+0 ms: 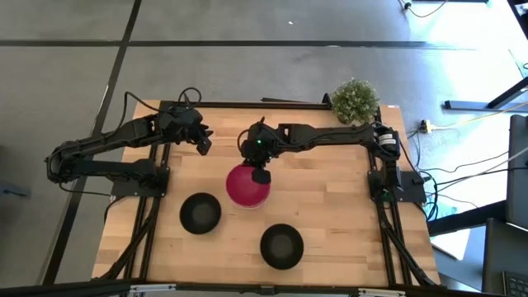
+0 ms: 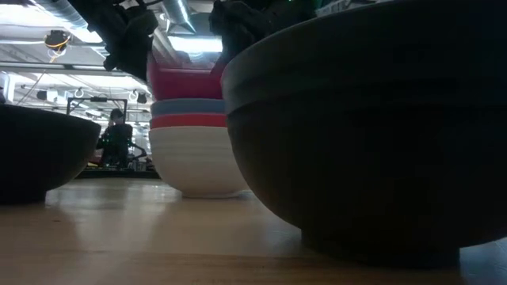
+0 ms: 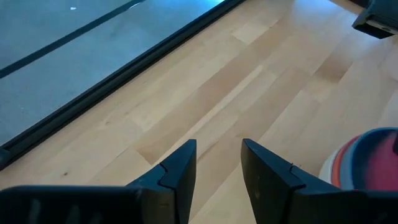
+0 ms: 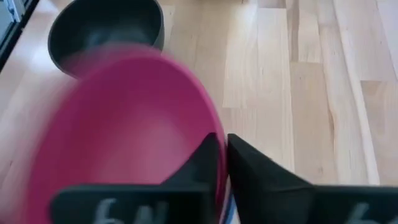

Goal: Nest bowls inside each other
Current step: Stack the pink bowl on top of the blue bowl

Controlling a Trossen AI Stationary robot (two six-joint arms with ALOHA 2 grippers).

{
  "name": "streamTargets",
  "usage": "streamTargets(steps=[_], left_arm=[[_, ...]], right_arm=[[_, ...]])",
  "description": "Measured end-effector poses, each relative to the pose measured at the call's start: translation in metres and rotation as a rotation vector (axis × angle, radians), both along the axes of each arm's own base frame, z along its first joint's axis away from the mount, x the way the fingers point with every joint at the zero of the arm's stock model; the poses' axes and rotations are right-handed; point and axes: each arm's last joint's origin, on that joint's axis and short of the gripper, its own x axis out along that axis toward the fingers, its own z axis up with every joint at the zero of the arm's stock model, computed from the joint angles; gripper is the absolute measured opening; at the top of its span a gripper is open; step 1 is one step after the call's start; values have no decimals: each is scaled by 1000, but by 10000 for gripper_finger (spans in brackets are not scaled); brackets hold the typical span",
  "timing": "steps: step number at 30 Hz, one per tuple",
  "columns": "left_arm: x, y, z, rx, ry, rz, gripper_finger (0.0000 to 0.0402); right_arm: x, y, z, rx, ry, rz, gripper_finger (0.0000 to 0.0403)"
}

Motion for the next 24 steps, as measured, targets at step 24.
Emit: streamTargets(steps=[24], left_arm=[[0, 0, 0, -1, -1, 1, 121]], right_arm=[[6, 10, -28, 11, 98, 42, 11]])
